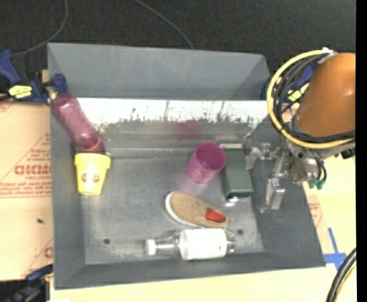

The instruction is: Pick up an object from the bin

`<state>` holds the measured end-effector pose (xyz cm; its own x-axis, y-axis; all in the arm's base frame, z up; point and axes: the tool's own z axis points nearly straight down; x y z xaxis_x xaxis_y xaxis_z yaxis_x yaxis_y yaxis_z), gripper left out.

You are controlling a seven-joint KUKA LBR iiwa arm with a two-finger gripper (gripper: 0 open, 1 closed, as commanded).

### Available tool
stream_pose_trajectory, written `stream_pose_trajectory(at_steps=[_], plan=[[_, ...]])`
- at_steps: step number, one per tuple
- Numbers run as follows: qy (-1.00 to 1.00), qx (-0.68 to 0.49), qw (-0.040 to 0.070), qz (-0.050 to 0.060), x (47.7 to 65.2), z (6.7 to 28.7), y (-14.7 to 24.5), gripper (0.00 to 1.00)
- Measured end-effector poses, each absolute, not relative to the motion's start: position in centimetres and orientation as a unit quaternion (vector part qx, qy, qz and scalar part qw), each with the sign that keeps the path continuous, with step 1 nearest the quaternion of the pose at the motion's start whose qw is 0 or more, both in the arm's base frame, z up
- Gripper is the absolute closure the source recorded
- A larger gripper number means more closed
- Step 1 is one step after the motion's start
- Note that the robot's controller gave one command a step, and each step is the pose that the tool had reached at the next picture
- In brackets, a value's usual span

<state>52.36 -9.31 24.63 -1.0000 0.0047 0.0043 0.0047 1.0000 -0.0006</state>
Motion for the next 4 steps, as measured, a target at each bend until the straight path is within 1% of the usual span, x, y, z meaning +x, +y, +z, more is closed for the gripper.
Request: stream_pose_trajectory(at_steps=[1, 2, 3, 4], plan=[[-1.000, 0.000, -0.002, 0.001, 52.5, 25.0, -9.3, 0.00], [-1.000, -0.011, -0.002, 0.002, 52.7, 16.6, -9.8, 0.00], [-0.996, -0.091, 0.000, 0.000, 52.1, 13.9, -9.4, 0.00], [-1.000, -0.012, -0.005, 0.003, 53.3, 9.1, -7.8, 0.00]])
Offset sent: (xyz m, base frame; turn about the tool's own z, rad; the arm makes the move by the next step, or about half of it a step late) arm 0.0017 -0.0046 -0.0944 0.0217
